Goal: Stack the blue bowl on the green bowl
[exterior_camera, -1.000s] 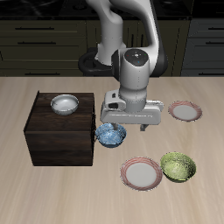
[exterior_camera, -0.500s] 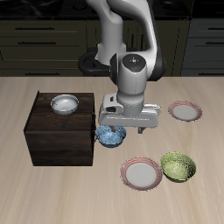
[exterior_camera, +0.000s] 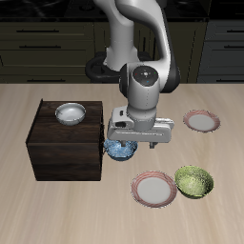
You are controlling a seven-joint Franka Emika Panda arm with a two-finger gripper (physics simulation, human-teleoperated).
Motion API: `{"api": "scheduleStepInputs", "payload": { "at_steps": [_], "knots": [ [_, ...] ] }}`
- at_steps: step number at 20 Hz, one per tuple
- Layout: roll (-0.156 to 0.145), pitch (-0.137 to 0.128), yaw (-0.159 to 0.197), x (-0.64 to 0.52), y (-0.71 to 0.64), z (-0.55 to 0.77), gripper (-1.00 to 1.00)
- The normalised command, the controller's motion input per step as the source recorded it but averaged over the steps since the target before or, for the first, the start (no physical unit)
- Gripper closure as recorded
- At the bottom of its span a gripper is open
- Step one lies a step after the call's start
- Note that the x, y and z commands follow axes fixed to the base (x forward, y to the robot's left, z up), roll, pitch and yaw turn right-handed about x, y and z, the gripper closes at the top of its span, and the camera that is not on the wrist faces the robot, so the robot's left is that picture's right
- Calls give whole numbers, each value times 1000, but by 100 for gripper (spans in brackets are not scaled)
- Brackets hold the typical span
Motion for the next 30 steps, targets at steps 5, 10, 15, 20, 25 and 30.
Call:
{"api": "scheduleStepInputs", "payload": {
  "at_steps": [5,10,15,20,25,30],
  "knots": [
    [29,25,10,-11,88,-129,100],
    [13,-8,-5,34,-31,24,100],
    [25,-18,2,-27,78,126,100],
    [16,-34,-2,-76,99,258,100],
    [36,-72,4,-117,180,523,100],
    [-17,-51,-16,78,130,415,100]
  ]
}}
